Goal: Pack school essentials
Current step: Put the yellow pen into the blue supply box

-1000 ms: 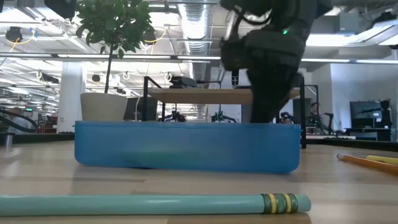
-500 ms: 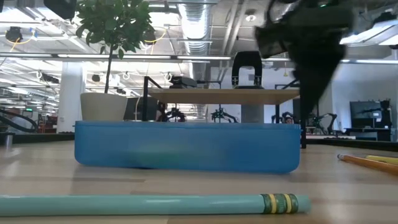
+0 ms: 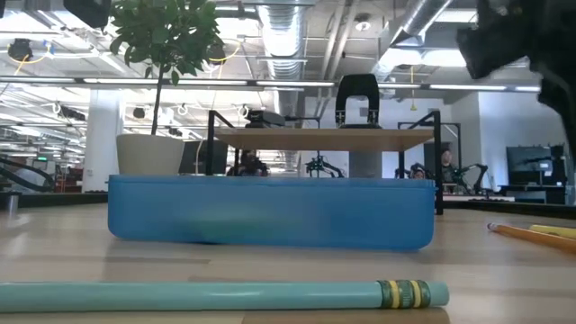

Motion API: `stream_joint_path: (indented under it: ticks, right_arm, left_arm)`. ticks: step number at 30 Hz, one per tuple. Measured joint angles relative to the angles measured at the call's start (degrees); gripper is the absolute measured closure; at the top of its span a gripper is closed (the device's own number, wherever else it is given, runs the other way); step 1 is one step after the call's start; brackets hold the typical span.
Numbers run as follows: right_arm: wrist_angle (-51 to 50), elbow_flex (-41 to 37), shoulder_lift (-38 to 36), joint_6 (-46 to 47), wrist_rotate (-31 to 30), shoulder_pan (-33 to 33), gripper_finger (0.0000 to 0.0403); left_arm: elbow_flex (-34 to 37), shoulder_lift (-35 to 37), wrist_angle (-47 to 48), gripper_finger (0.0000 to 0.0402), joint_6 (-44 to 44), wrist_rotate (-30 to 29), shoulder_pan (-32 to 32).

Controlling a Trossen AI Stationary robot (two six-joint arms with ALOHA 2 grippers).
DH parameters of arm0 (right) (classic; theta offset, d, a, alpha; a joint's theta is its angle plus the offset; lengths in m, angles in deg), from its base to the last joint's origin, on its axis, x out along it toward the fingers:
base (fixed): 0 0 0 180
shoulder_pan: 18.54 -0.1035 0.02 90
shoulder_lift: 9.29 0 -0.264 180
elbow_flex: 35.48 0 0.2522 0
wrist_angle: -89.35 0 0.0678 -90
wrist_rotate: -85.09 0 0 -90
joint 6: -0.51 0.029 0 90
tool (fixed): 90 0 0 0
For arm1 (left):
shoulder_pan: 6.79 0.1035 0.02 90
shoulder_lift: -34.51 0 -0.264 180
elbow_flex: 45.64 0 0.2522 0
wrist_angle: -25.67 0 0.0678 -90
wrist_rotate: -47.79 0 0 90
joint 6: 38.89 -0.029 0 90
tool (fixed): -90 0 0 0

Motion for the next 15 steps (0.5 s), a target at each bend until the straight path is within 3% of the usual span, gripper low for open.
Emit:
stream_joint_path:
  ticks: [9, 15]
  right_arm:
    - [11.66, -8.57, -0.73, 3.47, 1.83, -0.14, 0.02]
    - [13.12, -11.77, -0.7, 5.25, 2.16, -0.18, 0.0211]
  left_arm:
    - [0.0, 0.0, -0.2, 0.0294, 0.11, -0.04, 0.0]
    - [0.0, 0.02, -0.17, 0.0294, 0.11, -0.04, -0.02]
